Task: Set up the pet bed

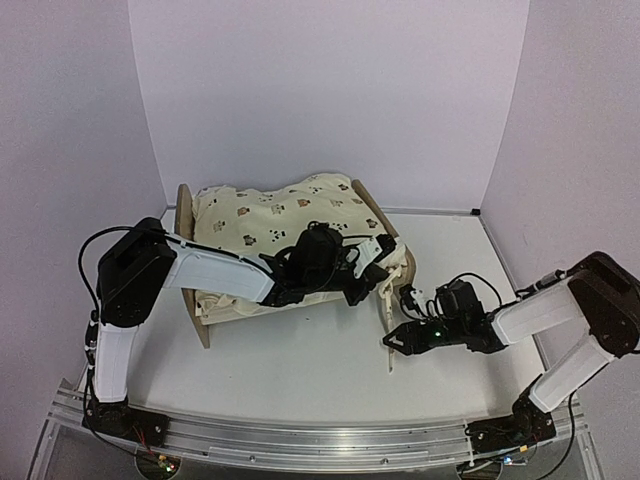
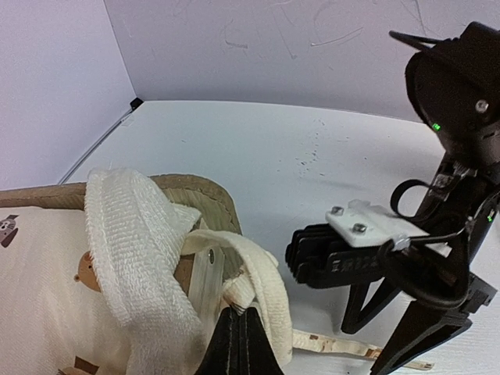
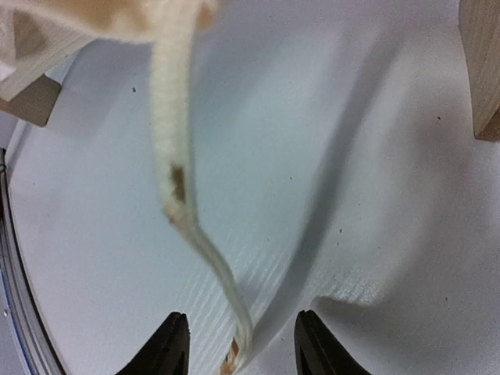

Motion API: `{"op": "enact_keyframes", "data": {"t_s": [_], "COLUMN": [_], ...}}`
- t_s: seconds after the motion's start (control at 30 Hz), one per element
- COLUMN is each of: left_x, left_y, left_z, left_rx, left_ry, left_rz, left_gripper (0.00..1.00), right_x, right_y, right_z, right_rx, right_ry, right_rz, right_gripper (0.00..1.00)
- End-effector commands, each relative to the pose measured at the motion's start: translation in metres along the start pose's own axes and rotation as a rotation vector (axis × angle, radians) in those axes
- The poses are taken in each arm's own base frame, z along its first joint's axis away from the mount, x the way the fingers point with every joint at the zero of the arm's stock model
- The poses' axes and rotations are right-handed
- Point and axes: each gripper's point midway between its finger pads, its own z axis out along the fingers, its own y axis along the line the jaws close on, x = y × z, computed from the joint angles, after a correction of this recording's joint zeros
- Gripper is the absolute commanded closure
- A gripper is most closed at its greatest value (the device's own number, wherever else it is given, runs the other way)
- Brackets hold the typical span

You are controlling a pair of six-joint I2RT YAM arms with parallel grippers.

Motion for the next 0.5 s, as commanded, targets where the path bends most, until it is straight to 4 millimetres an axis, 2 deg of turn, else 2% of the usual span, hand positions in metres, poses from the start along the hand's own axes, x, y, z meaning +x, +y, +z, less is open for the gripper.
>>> {"op": "enact_keyframes", "data": {"t_s": [0.0,0.13,0.27,0.47], "left_x": [-0.02,-0.024,-0.034,-0.057], "left_y": [0.002,0.005,0.012,0.024], "left_z": [0.005,0.005,0.006,0.007], "left_rx": [-0.006,-0.018,-0.048,-0.091], "left_ry": [-0.03,-0.024,-0.005,-0.006], "left_rz": [-0.007,-0.009,-0.009,0.022], "left_gripper": [1.0,1.0,1.0,1.0], "right_x": [-0.03,-0.028,-0.03,-0.021], "right_y": [0.019,0.014,-0.002,-0.017], "right_z": [0.01,0.008,-0.005,-0.015], "right_rx": [-0.092,-0.066,0.033,0.113], "right_ry": [-0.083,-0.095,-0.151,-0.162], "right_rz": [-0.022,-0.004,0.036,0.106], "right_gripper": [0.68,0.98,1.0,1.0]}}
